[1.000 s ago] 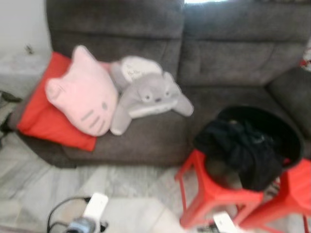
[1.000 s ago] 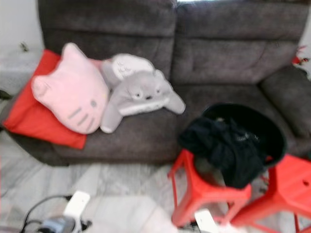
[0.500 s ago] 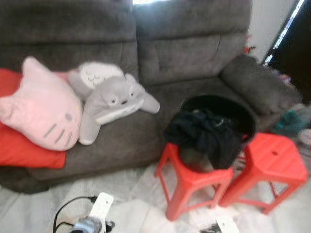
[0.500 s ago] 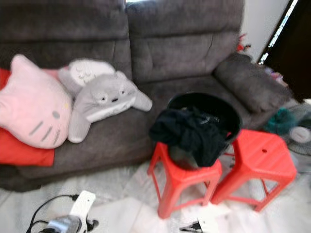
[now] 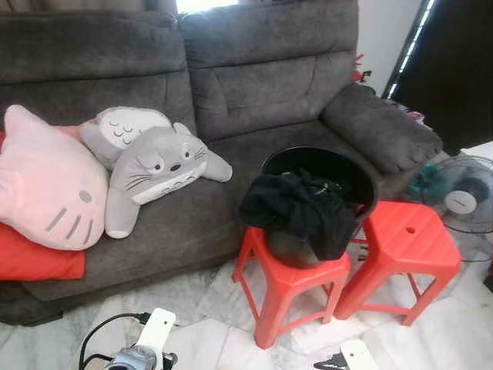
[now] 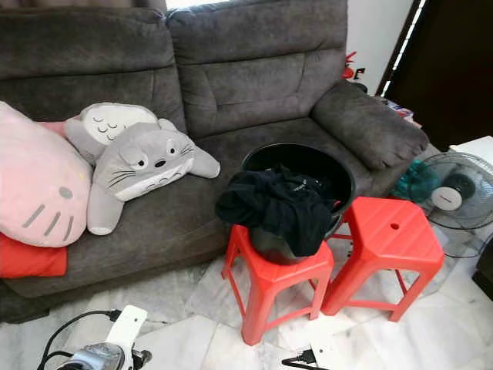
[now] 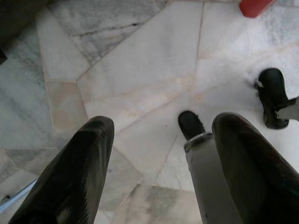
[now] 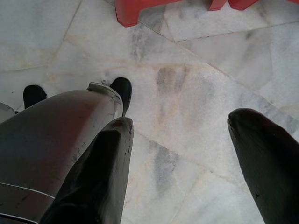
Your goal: Hang hanger
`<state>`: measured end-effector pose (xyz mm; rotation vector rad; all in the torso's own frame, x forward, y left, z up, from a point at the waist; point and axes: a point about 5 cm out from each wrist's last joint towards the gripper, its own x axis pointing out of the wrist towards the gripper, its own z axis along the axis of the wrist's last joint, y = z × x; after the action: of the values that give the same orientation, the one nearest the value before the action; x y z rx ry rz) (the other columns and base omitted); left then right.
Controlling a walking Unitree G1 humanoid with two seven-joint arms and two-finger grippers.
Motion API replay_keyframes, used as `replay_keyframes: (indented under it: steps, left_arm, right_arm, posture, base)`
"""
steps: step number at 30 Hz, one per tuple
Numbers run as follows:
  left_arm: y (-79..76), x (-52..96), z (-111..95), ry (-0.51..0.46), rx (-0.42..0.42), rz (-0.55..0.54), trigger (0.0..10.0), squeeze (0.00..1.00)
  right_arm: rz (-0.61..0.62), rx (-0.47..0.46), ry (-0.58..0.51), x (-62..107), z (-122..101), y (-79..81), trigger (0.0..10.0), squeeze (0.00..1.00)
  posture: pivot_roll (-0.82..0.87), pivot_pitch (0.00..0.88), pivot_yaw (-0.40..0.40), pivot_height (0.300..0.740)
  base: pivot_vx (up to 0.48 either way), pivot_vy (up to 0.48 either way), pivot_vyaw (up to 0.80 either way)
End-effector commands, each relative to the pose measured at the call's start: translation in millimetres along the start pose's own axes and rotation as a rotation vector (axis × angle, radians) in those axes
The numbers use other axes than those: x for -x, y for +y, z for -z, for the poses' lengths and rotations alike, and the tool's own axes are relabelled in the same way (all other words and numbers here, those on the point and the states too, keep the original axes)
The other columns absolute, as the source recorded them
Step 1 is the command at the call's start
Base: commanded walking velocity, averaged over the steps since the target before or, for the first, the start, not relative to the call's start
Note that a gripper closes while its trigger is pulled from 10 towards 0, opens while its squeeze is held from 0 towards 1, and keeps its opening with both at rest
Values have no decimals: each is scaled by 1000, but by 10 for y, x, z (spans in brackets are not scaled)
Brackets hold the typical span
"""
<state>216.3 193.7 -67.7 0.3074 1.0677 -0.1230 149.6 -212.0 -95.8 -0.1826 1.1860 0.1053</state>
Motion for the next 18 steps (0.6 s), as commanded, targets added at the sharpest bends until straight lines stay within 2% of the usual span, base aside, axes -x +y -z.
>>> replay_keyframes:
  steps: [1, 3, 4, 5, 9, 12, 13, 18]
  left_arm:
    - [15, 1, 7, -11, 21, -20, 10000, 0]
    - [20, 1, 13, -17, 56, -32, 10000, 0]
    - [24, 1, 27, -17, 109, -47, 10000, 0]
    - [24, 1, 27, -17, 109, -47, 10000, 0]
    - [66, 5, 65, -4, 202, -163, 10000, 0]
    - [75, 8, 70, -11, 230, -208, 10000, 0]
    - [71, 8, 67, -22, 250, -205, 10000, 0]
    - [55, 6, 36, -65, 247, -163, 10000, 0]
  right_arm:
    - [7, -5, -8, 0, -13, -6, 10000, 0]
    - [7, -4, -11, 0, -17, -3, 10000, 0]
    - [5, -9, -18, -1, -24, 2, 10000, 0]
    - [5, -9, -18, -1, -24, 2, 10000, 0]
    - [-1, -8, -23, -2, -28, 8, 10000, 0]
    - [0, 2, -19, -1, -24, 5, 10000, 0]
    - [1, 0, -19, -1, -24, 4, 10000, 0]
    - [6, -17, -22, -1, -18, 3, 10000, 0]
  posture:
    - [-97, 0, -46, 740]
    - [-97, 0, -47, 740]
    - [-96, 0, -48, 740]
    - [-96, 0, -48, 740]
    - [-90, 0, -54, 740]
    - [-88, 0, -53, 740]
    - [-88, 0, -53, 740]
    - [-93, 0, -49, 740]
  base:
    - [0, 0, 0]
    - [0, 0, 0]
    - [0, 0, 0]
    - [0, 0, 0]
    - [0, 0, 0]
    - [0, 0, 0]
    - [0, 0, 0]
    - [0, 0, 0]
